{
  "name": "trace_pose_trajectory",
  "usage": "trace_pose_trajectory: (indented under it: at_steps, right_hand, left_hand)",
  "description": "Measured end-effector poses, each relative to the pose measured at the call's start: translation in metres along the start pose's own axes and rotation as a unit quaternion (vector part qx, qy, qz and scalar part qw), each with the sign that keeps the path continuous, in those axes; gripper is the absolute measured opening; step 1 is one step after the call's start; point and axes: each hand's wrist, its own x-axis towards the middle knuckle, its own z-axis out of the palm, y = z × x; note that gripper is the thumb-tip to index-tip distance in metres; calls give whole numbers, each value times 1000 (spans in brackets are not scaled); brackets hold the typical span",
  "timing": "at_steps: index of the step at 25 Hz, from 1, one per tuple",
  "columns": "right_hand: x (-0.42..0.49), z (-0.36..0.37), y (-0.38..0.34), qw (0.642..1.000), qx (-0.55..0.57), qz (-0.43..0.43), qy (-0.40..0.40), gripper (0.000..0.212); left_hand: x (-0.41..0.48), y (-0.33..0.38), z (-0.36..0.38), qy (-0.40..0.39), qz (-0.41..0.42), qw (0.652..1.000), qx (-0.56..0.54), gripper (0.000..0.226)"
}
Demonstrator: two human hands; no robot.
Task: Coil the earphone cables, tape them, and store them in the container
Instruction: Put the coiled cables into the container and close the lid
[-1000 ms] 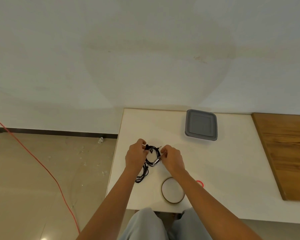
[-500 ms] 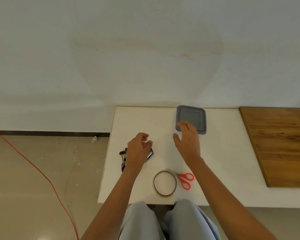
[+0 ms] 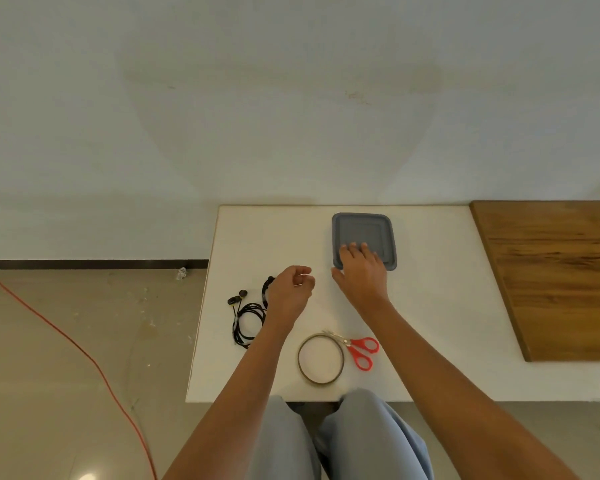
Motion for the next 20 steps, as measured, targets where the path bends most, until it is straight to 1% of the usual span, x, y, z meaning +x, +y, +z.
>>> trace_pose_trajectory:
  at_steps: [3,5,8,11,13,15,17,19,20]
  right_hand:
    - [-37,4,-10,999,-1,-54,-8,49]
    - [-59,7,-18,995,-40,-94,22,49]
    - [-78,8,-28,984,-103,-135,59,51]
    - [-82,7,-32,974,-148,-158,67,54]
    - [-81,7,-33,970,-169,-166,63,55]
    - [-78,5,-33,966,-179,-176,64,53]
    - [-75,3,-33,965,-167,-187,81,49]
    - [-71,-2,-37,970,-110,-187,107,42]
    - [-69,-7,-40,974,-70,-178,122,36]
  left_hand:
    - [-5,-5,5,-24,-77,992,-92,23]
    - [-14,-11,8,-32,-106,988,-104,24]
    - [-26,-20,5,-6,-107,991,-77,22]
    - [-30,-22,0,17,-114,987,-115,12]
    - [-30,-19,-1,23,-99,987,-126,4]
    - [-29,-15,-1,28,-79,991,-108,2]
    - [-26,-15,-2,42,-55,996,-50,5]
    - [-23,-19,-2,65,-30,997,10,6]
    - [-22,-22,-2,75,-25,997,23,7]
